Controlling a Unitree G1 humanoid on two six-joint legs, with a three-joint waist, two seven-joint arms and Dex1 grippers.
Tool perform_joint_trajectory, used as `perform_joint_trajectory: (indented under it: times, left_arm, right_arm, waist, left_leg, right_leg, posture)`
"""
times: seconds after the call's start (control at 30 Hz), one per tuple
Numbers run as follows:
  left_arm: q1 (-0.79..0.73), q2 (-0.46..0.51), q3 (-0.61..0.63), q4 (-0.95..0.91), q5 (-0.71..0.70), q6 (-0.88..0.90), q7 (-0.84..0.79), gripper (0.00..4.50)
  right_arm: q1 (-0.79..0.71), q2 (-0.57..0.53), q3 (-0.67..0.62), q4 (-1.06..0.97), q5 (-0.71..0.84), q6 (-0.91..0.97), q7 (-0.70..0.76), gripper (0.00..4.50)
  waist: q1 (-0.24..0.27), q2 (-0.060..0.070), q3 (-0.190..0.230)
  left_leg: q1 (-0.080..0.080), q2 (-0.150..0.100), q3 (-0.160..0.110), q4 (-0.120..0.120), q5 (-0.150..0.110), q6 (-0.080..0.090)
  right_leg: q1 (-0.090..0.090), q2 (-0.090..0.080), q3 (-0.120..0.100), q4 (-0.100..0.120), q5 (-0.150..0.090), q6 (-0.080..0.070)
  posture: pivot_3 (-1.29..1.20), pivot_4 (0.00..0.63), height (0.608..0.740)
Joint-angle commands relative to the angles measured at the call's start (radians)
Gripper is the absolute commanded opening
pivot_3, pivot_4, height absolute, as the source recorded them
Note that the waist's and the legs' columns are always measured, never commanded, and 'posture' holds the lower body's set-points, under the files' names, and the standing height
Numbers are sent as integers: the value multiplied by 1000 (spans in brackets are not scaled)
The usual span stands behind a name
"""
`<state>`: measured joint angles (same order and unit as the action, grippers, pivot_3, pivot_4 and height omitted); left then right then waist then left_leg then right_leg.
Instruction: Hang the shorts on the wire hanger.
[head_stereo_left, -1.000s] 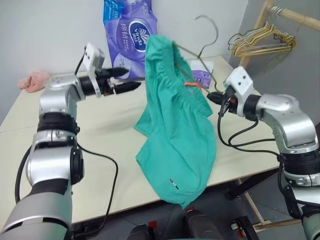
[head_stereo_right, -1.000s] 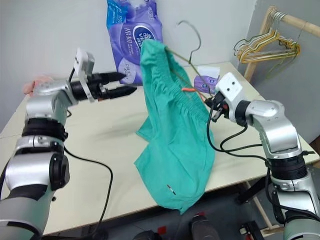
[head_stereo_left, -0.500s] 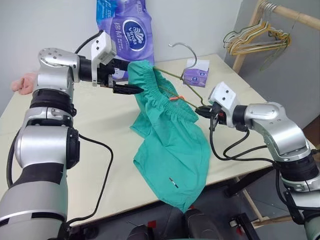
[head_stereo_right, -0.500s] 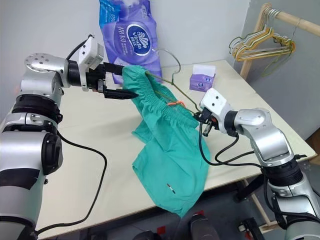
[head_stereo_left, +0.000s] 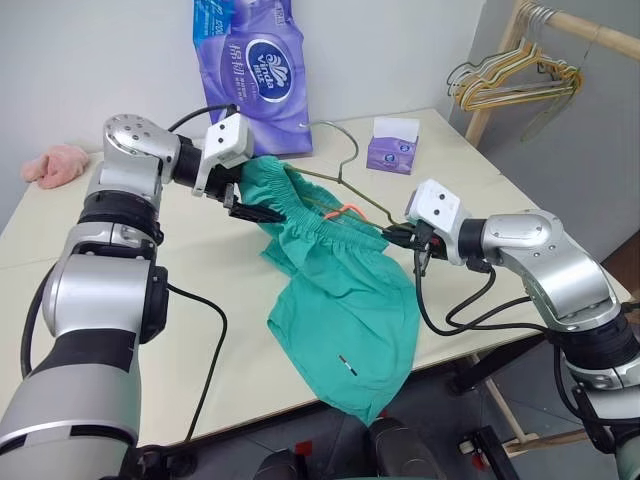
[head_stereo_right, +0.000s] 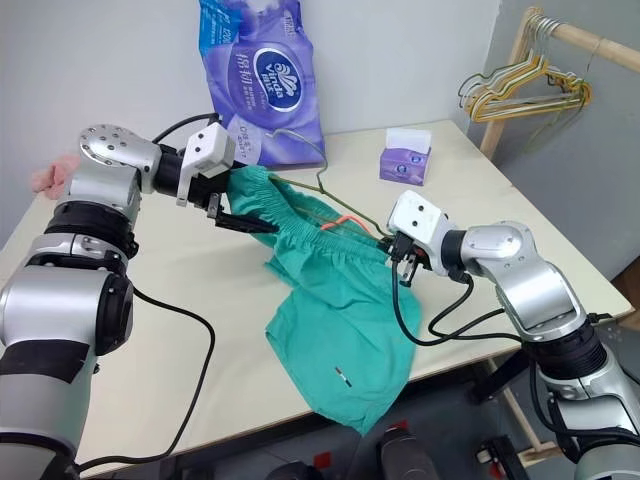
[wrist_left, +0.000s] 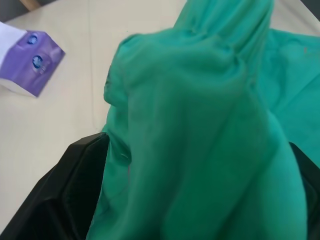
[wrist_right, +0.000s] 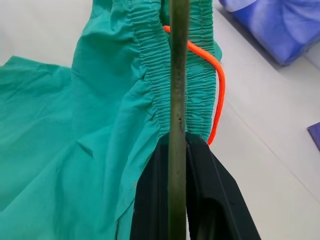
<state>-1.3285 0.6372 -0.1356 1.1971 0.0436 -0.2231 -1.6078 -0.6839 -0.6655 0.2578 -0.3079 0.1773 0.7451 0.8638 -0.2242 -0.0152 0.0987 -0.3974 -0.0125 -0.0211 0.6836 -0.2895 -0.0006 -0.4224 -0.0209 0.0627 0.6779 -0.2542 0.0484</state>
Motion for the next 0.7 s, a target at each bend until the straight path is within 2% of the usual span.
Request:
perform_joint_trajectory:
  times: [0.03,0.3,0.43,0.5,0.63,0.67,0.7]
  left_arm:
    - [-15,-13,0,-19,-21,28,-7,3635]
    - [14,-25,-28,-82,-73,86,-7,1224]
    - [51,-25,-60,-146,-118,128,-7,289]
    - [70,-23,-72,-180,-140,149,-7,67]
    - [122,-23,-70,-258,-180,215,-7,2]
    - [133,-22,-67,-272,-182,224,-7,2]
    - [142,-20,-64,-283,-181,230,-7,2]
  right_arm:
    - [-17,-4,-10,-56,6,-22,9,0]
    - [-14,-18,16,-72,-19,-51,25,0]
    - [-10,-28,36,-78,-43,-83,41,0]
    - [-5,-37,47,-84,-54,-102,58,0]
    - [10,-52,44,-100,-58,-136,88,0]
    - [11,-56,42,-101,-60,-141,92,503]
    - [13,-64,43,-101,-64,-146,102,687]
  waist:
    - [0,0,0]
    - [0,0,0]
    - [1,0,0]
    - [1,0,0]
    - [1,0,0]
    - [1,0,0]
    - [0,0,0]
  left_leg:
    - [0,0,0,0,0,0]
    - [0,0,0,0,0,0]
    - [0,0,0,1,0,0]
    - [-1,0,-1,2,0,0]
    - [-1,0,-1,3,0,0]
    - [-1,0,-1,3,0,0]
    - [-1,0,-1,4,0,0]
  right_leg:
    - [0,0,0,0,0,0]
    - [0,0,0,0,0,0]
    - [0,0,0,1,0,0]
    - [0,0,0,1,0,0]
    - [0,0,1,1,0,0]
    - [0,0,1,1,0,0]
    - [0,0,0,1,0,0]
  posture:
    - [-230,49,740]
    - [-225,52,740]
    - [-225,52,740]
    - [-222,51,740]
    - [-222,52,740]
    - [-222,52,740]
    - [-224,51,740]
